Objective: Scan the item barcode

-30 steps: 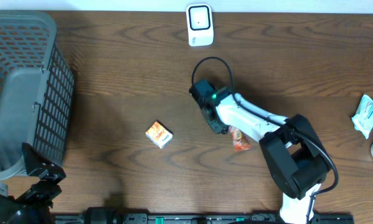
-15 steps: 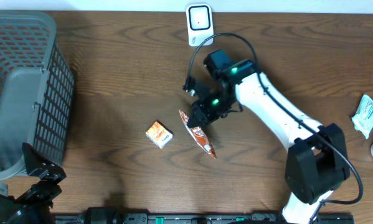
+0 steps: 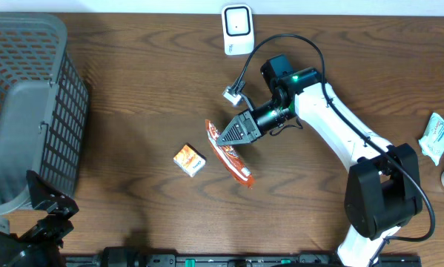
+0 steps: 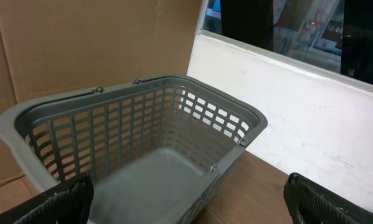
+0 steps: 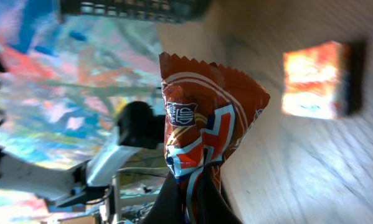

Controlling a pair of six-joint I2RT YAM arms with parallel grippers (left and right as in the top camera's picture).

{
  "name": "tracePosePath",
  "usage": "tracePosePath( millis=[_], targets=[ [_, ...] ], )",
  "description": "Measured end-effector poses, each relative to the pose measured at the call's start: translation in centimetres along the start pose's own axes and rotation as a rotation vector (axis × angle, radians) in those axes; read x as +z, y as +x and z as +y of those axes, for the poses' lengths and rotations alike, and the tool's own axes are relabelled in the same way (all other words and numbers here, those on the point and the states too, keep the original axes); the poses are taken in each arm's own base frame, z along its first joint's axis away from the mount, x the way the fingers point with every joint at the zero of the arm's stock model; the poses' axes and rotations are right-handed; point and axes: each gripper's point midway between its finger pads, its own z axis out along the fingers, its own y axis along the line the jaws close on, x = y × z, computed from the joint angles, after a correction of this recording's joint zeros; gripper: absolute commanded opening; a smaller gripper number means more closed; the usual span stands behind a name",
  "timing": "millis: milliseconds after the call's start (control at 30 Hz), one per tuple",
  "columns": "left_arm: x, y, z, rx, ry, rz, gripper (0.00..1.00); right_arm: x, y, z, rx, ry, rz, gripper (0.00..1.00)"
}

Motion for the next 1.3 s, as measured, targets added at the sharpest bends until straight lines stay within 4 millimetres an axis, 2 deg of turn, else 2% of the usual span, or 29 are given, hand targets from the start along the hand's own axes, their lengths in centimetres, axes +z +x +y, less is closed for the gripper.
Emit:
tracePosePath(
  millis=[367, 633, 700, 867, 967, 1133, 1300],
  targets=[
    [0.0, 0.0, 0.0, 0.0, 0.0, 0.0, 0.98, -0.5, -0.9, 3.8, -0.066, -0.223, -0.061, 0.01],
    [0.0, 0.0, 0.0, 0.0, 0.0, 0.0, 0.98, -0.8, -1.5, 4.7, -0.134, -0.275, -0.089, 0.01],
    [0.0, 0.0, 0.0, 0.0, 0.0, 0.0, 0.98, -0.7, -1.4, 4.2, -0.139, -0.246, -0.084, 0.01],
    [0.0, 0.0, 0.0, 0.0, 0.0, 0.0, 0.98, 0.1, -0.1, -0.2, -0.118, 0.008, -0.001, 0.01],
    [0.0, 0.0, 0.0, 0.0, 0.0, 0.0, 0.98, 0.6, 0.9, -2.0, -0.101, 0.105, 0.048, 0.01],
    [0.0, 0.0, 0.0, 0.0, 0.0, 0.0, 0.98, 1.9, 3.2, -3.2, -0.056, 0.116, 0.103, 0.01],
    [0.0, 0.0, 0.0, 0.0, 0.0, 0.0, 0.98, 4.0, 6.1, -5.8, -0.021, 0.099, 0.124, 0.01]
  ],
)
